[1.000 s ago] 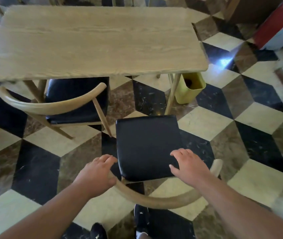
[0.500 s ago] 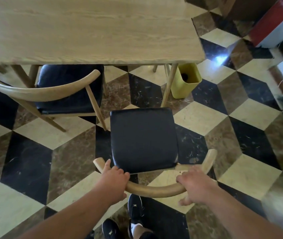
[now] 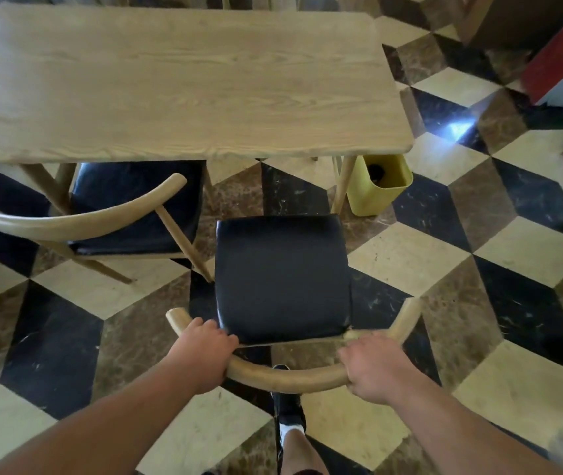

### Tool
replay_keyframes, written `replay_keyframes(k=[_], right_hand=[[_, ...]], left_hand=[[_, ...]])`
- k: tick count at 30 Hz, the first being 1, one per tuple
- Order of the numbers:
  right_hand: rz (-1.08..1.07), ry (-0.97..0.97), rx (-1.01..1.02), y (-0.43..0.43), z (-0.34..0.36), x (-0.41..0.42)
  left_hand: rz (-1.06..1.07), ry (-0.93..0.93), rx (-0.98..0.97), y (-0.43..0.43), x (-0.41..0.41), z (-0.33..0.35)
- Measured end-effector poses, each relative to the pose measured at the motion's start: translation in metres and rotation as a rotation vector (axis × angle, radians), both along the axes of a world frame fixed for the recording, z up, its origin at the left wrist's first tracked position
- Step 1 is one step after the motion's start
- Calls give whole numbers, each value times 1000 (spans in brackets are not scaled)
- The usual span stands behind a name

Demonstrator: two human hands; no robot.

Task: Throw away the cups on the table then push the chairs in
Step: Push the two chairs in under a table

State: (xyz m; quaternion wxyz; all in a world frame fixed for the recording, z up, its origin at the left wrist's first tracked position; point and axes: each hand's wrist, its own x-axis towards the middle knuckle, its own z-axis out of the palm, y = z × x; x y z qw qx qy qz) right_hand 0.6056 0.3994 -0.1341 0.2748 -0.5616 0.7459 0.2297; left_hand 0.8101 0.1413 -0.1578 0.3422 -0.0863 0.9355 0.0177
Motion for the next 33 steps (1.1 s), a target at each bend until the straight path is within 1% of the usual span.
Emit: replay_keyframes(k=[7,14,22,33], right_hand=[[30,1,-69,-38,-4,-63],[13,5,-131,-81,-5,-117],[48,-9,-175,-121,-12,-163],[18,31,-170,-170,-13,-222]], left_hand=[[44,-57,30,-22,-64,1],[87,-34,34,-65,-112,-2],[26,-37,-33,-109,-157,1],[33,-9,-66,-155,-218,1]])
